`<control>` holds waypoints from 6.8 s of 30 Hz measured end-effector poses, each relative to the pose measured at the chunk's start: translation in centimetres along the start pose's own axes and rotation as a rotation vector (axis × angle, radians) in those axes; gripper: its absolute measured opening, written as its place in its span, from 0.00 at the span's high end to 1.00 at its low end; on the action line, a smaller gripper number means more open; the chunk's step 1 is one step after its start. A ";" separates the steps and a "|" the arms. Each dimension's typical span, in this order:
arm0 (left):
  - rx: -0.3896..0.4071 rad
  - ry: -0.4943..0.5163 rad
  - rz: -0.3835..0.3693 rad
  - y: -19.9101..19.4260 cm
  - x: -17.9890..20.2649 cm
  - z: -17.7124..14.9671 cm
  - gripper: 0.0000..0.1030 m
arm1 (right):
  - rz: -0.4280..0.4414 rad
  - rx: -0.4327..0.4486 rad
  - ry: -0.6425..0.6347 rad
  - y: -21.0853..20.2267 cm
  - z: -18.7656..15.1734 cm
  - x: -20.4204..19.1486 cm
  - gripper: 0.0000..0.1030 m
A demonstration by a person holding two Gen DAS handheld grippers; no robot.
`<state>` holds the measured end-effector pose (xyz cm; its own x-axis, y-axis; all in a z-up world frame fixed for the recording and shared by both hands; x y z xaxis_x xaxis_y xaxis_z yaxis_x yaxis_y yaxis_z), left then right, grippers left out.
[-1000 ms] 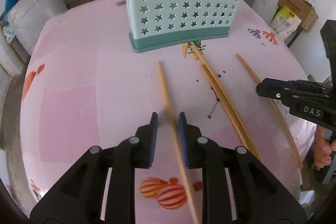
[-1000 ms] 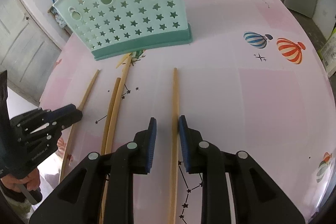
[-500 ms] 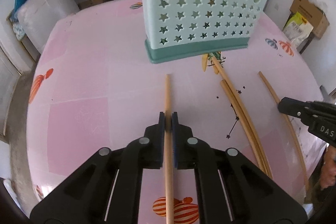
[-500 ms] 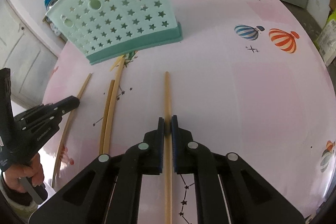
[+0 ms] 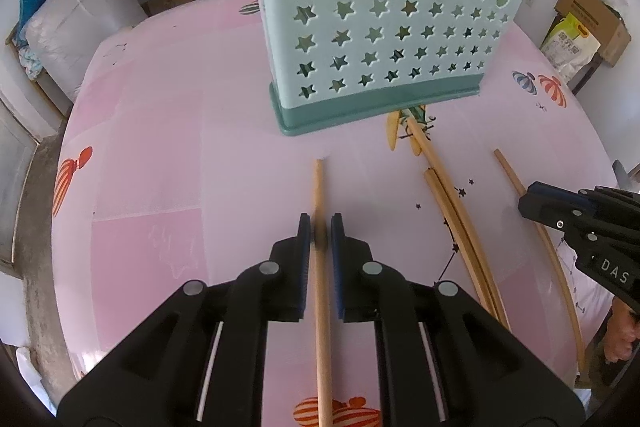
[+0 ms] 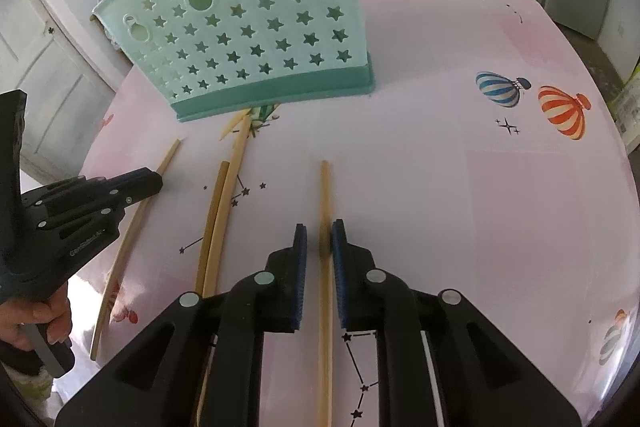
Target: Organize utensils
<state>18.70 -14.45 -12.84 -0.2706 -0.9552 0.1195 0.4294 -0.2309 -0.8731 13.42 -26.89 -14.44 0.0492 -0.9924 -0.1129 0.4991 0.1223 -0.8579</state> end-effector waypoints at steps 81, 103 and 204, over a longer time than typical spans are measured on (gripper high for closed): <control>0.442 -0.114 -0.268 -18.2 -0.7 6.6 0.96 | 0.110 0.139 0.092 -2.5 1.1 1.1 0.94; 0.622 -0.135 -0.556 -28.2 1.5 13.5 0.96 | 0.128 0.158 0.102 -3.0 1.4 1.7 0.94; 0.127 -0.056 0.093 -2.7 -3.0 -4.4 0.18 | 0.187 0.100 -0.027 -3.6 0.7 -3.0 0.72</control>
<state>14.57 -10.14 -12.93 -0.1779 -0.9816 0.0698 0.5568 -0.1589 -0.8153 12.07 -24.35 -10.69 0.1714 -0.9528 -0.2505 0.5622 0.3034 -0.7693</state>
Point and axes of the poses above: each gripper's, at about its wrist camera, not at the fingertips, and y roughly the way its jaws point, x to its right, z to its top, the point moved 8 cm from there along y, roughly the way its jaws point, and after that the axes turned 12 degrees about -y, right-handed, at the moved point
